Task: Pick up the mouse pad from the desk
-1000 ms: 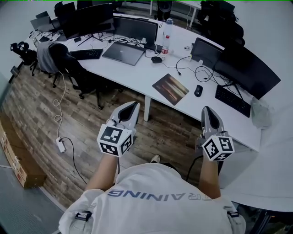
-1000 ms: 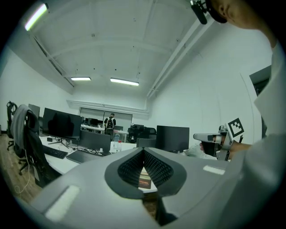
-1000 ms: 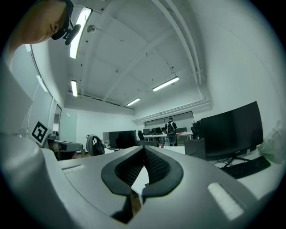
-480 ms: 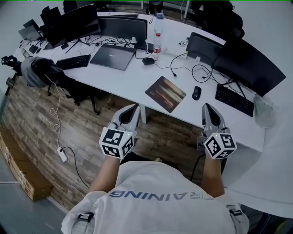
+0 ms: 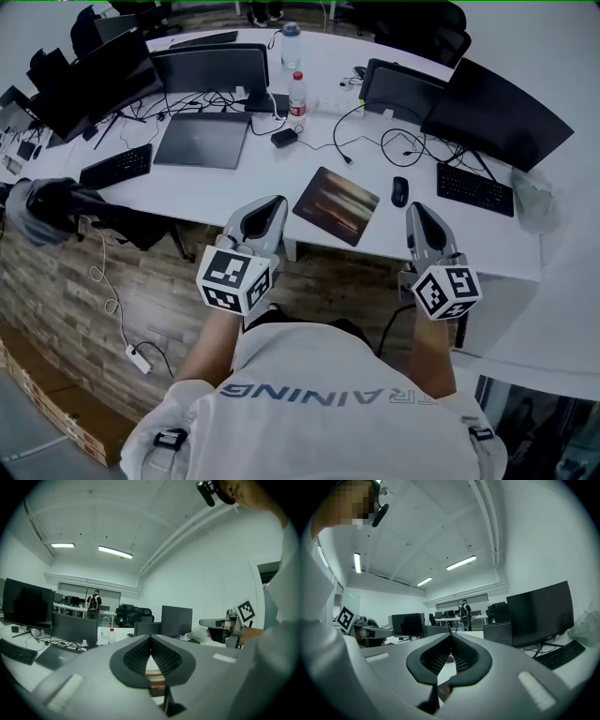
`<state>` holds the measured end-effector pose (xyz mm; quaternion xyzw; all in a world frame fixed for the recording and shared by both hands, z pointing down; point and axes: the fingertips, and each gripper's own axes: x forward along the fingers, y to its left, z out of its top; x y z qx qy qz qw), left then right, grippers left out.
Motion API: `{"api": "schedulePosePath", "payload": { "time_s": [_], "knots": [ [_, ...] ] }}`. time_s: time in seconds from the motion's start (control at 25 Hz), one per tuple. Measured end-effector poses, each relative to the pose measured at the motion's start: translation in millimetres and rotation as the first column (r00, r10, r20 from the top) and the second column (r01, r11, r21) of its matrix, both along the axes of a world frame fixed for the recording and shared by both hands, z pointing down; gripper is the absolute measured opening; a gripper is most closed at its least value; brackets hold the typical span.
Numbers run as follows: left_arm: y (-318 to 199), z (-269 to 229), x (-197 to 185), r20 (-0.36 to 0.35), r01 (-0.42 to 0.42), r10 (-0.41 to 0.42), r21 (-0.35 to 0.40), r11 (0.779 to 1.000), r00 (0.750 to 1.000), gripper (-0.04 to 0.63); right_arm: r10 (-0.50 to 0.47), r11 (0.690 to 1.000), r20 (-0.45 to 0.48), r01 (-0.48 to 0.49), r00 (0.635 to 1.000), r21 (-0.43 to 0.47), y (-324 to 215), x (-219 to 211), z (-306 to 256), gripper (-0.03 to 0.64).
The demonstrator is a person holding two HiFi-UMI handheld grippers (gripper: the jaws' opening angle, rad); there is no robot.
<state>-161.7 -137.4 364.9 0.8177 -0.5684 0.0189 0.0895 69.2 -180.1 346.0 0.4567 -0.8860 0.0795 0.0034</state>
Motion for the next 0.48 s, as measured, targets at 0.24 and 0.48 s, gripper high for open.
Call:
{"api": "schedulePosePath", "payload": {
  "time_s": [0.24,0.48],
  "knots": [
    [-34.5,6.4,-30.6,-0.007,-0.073,0.073,-0.015,0.997,0.997,0.000,0.089,0.996,-0.014,-0.089,0.996,-0.029,-10.2,-22.4,13.2,0.012],
    [-62.8,9.0,-27.9,0.000,-0.106,0.106,-0.013,0.994,0.994,0.000,0.142,0.988,-0.020,-0.143,0.990,-0.050,-21.9,-9.9,23.6,0.014]
  ]
}}
